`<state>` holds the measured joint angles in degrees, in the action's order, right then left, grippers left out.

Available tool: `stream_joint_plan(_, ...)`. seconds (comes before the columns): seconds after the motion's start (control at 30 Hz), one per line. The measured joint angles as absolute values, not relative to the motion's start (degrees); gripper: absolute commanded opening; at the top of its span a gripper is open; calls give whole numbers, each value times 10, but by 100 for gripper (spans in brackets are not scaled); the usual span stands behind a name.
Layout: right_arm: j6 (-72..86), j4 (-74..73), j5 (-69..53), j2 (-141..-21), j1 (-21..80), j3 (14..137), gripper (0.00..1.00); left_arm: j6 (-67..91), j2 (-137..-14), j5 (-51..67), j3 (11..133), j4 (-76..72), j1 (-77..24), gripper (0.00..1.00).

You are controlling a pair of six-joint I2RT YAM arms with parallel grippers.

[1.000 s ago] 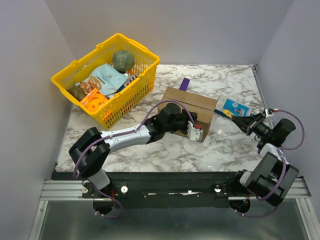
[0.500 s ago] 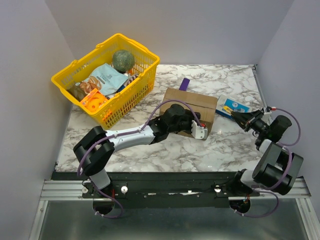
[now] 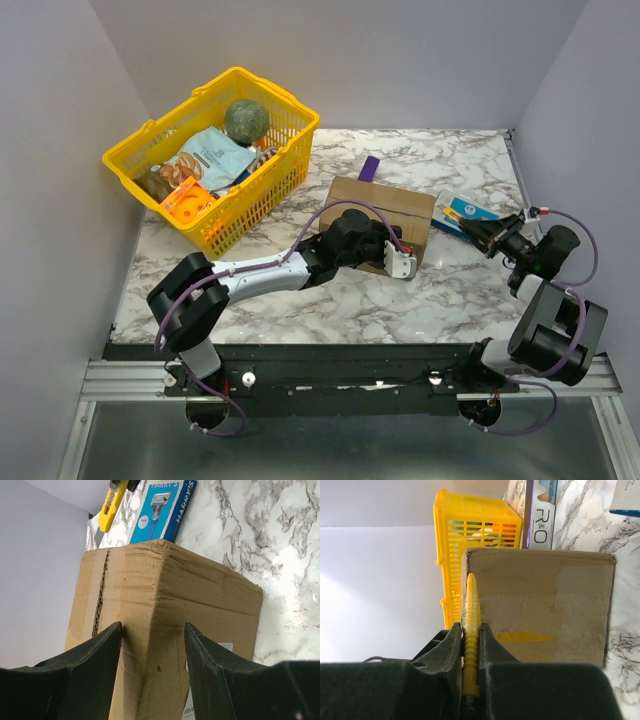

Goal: Unpack the express box

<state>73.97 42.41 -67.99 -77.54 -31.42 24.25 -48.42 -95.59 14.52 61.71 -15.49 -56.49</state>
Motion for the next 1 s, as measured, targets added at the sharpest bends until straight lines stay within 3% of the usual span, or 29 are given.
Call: stream_joint_plan(1.0, 719, 338, -686, -731, -304, 243, 1, -479, -962, 110, 618, -162, -571, 60)
